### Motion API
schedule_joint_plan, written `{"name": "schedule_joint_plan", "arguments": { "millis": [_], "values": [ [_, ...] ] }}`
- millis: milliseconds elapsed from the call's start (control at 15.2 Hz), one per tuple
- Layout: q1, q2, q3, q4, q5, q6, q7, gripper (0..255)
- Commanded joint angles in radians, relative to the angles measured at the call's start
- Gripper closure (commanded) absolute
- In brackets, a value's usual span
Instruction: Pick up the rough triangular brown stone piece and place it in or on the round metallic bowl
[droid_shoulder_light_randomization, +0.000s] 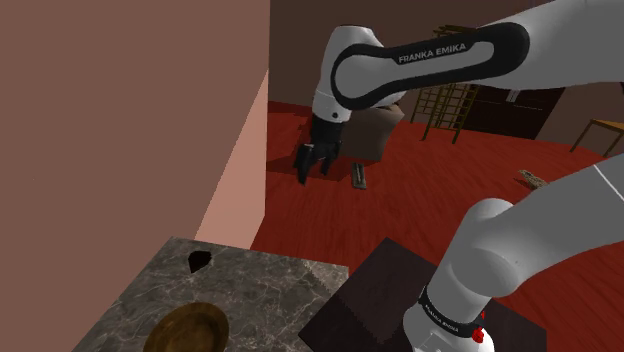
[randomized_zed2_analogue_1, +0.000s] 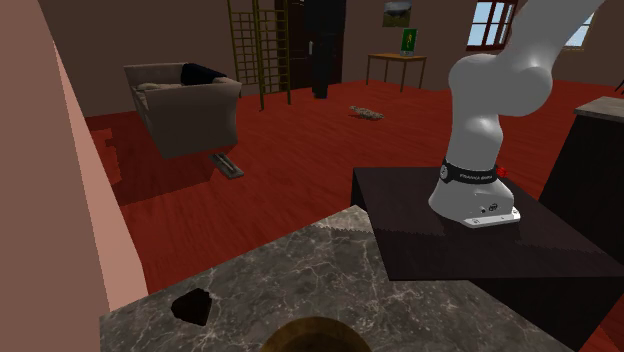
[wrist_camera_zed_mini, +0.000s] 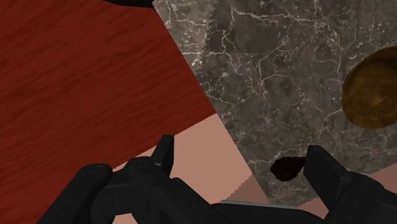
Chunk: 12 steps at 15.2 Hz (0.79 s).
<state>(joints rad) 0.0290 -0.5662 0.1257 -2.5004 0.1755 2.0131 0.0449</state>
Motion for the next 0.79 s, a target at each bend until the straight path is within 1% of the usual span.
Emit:
{"name": "schedule_joint_plan", "arguments": {
  "millis": [0, 396, 726],
  "values": [
    [0.007, 0.054, 0.022, -0.009, 0.017, 0.076, 0.023, 0],
    [0.025, 0.250, 0.088, 0.004, 0.047, 0.289, 0.095, 0],
    [0.034, 0.438, 0.137, 0.059, 0.038, 0.450, 0.167, 0]
  ]
}}
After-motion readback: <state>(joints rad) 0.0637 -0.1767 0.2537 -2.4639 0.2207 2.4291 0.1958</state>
